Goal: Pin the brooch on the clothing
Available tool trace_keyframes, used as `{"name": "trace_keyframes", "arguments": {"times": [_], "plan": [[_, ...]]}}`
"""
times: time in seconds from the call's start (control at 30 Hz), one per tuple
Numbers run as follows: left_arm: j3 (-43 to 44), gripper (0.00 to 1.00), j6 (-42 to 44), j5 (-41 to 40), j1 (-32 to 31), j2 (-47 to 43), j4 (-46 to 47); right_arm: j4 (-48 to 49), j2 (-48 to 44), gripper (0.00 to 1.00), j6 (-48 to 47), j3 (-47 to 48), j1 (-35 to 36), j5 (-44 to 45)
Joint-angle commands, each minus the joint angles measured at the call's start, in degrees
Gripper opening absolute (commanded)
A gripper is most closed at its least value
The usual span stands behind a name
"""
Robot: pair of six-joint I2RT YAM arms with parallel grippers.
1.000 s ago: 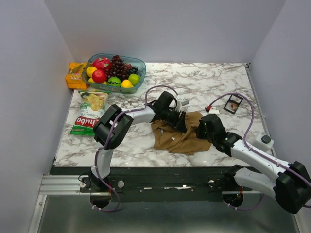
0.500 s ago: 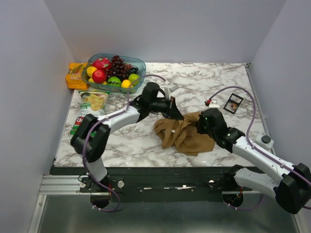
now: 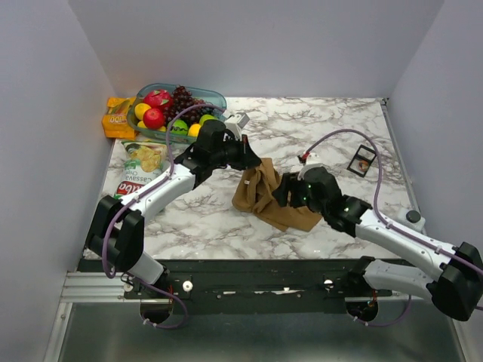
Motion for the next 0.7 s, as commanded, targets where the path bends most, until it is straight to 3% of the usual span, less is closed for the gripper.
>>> {"name": "trace_keyframes", "arguments": {"times": [0.0,0.07,0.2,0.43,0.67], "plan": [[0.5,0.00,-0.2,-3.0,0.7,-2.8,-0.3,8.8,2.1,0.72,1.3,-2.1,7.2,-4.5],[0.5,0.00,-0.2,-3.0,0.7,-2.9,-0.3,9.2,5.4,0.72,0.4,0.3,8.1,-4.8],[0.6,0.00,1.0,-4.5,0.7,-3.1,-1.7,8.4,10.3,0.70,-0.8,5.2,13.9,4.2],[0.9,0.00,1.2,-3.9,0.8,-4.0,-2.0,11.0,15.0,0.72,-1.6,7.0,14.1,2.4],[1.1,0.00,1.2,-3.3,0.8,-4.4,-2.2,12.8,22.1,0.73,-8.8,10.1,14.0,5.3]]}}
